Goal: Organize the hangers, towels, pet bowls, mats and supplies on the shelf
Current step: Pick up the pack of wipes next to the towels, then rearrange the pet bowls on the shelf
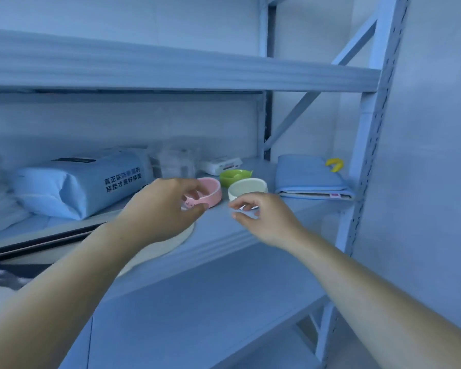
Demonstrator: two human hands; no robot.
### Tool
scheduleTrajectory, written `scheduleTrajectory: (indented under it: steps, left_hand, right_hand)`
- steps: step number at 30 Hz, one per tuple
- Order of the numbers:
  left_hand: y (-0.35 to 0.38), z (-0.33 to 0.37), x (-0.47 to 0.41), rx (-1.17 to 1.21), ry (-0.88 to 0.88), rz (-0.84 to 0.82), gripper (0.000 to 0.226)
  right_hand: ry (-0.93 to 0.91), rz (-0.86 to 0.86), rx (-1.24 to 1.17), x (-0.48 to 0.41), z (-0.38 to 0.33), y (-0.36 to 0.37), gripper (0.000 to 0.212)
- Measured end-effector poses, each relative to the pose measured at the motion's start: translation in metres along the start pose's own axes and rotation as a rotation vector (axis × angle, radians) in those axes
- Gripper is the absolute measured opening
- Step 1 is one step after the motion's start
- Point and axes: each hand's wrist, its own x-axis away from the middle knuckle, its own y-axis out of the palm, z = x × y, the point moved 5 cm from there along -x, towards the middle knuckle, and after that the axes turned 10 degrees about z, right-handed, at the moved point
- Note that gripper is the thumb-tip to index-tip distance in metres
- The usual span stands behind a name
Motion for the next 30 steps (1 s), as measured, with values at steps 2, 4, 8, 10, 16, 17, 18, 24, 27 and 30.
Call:
scheduleTrajectory:
  steps: [2,4,8,10,16,17,18,24,27,30]
  left_hand:
    - [0.02,0.02,-0.008,0.029,-0.01,0.009,0.018]
    - [0.042,0.035,-0.011,0.05,-0.015,0.019,0.02]
    - [0.085,0.054,-0.019,0.1,-0.035,0.008,0.026]
    - [0.101,0.057,-0.027,0.102,-0.031,0.003,0.026]
    - [0.143,0.058,-0.069,0.101,-0.013,-0.004,0.025]
    - [0.15,0.058,-0.078,0.101,-0.011,-0.007,0.025]
    - [0.159,0.057,-0.087,0.098,-0.01,-0.013,0.025]
    - [0.197,0.042,-0.154,0.095,-0.024,-0.026,0.026]
    - [0.208,0.032,-0.188,0.086,-0.055,0.016,0.024]
    - [0.218,0.022,-0.213,0.07,-0.071,0.052,0.023]
  right_hand:
    - [0.024,0.059,-0.036,0.002,0.018,-0.019,0.01]
    - [0.033,0.109,-0.075,0.004,0.033,-0.034,0.01]
    - [0.052,0.143,-0.091,0.007,0.071,-0.052,0.012]
    - [0.066,0.135,-0.072,0.005,0.089,-0.056,0.012]
    - [0.082,0.08,-0.03,-0.019,0.135,-0.062,0.016]
    - [0.076,0.07,-0.021,-0.026,0.142,-0.063,0.017]
    - [0.064,0.063,-0.011,-0.034,0.148,-0.064,0.017]
    - [-0.014,0.014,0.035,-0.097,0.184,-0.067,0.018]
    - [-0.048,-0.011,0.088,-0.136,0.198,-0.071,0.019]
    - [-0.076,-0.005,0.059,-0.167,0.208,-0.07,0.018]
